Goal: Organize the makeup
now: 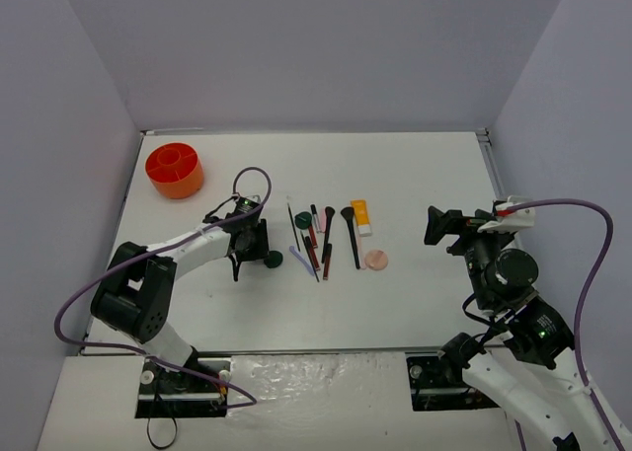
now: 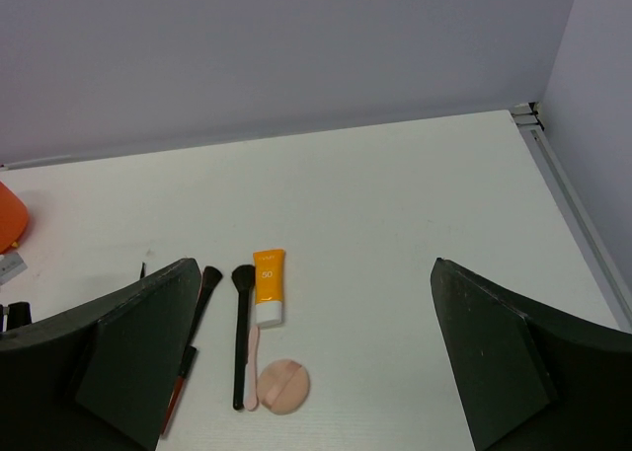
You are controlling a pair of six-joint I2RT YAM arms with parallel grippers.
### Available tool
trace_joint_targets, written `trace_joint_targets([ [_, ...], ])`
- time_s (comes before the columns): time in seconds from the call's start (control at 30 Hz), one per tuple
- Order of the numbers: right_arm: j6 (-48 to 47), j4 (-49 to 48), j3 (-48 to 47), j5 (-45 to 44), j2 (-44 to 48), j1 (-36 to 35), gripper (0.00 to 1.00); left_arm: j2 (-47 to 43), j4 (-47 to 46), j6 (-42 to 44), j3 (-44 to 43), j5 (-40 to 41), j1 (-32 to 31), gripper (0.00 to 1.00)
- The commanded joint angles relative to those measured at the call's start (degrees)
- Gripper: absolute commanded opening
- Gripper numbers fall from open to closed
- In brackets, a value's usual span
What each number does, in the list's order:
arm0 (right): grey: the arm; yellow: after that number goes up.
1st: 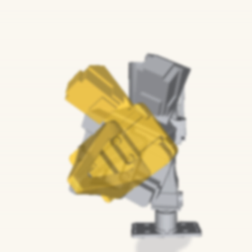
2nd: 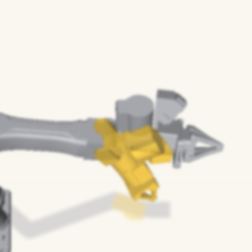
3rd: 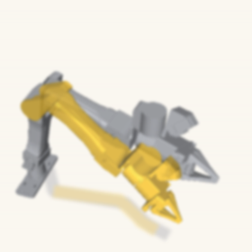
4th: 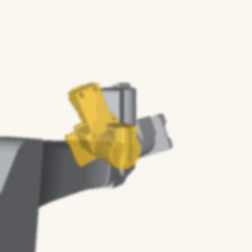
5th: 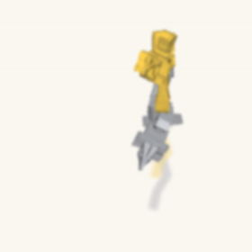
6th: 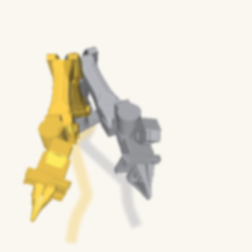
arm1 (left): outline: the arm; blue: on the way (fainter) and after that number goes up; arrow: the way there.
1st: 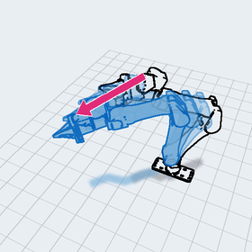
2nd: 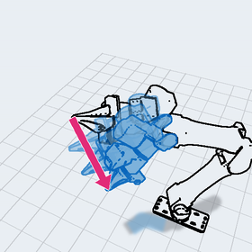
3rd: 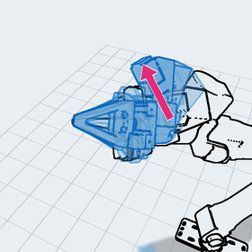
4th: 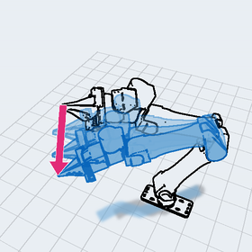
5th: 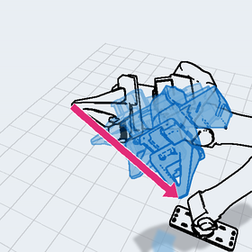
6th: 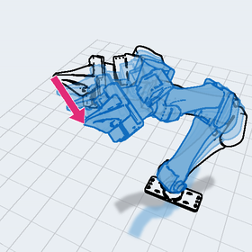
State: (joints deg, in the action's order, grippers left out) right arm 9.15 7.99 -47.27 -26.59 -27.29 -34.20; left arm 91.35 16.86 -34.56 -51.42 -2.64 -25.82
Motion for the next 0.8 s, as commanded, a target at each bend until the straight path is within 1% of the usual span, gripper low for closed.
trace_joint_targets([
  [0.0, 0.35, -3.86, 0.16, -0.08, -0.63, -0.52, 1.0, -0.4, -4.36, 1.8, -2.58, -1.39, 0.07, 0.33],
  [0.23, 0.43, -3.86, 0.16, -0.04, -0.75, -0.58, 1.0, -0.98, -6.14, 1.57, -1.43, -3.69, 0.02, 0.32],
  [0.37, 0.41, -3.83, 0.12, 0.05, -0.85, -0.61, 1.0, -0.81, -6.72, 1.69, -1.16, -3.89, -0.02, 0.26],
  [0.77, 0.43, -3.86, 0.46, -0.03, 0.18, -0.57, 1.0, -0.15, -6.52, 0.85, 0.33, -4.17, 0.02, 0.26],
])
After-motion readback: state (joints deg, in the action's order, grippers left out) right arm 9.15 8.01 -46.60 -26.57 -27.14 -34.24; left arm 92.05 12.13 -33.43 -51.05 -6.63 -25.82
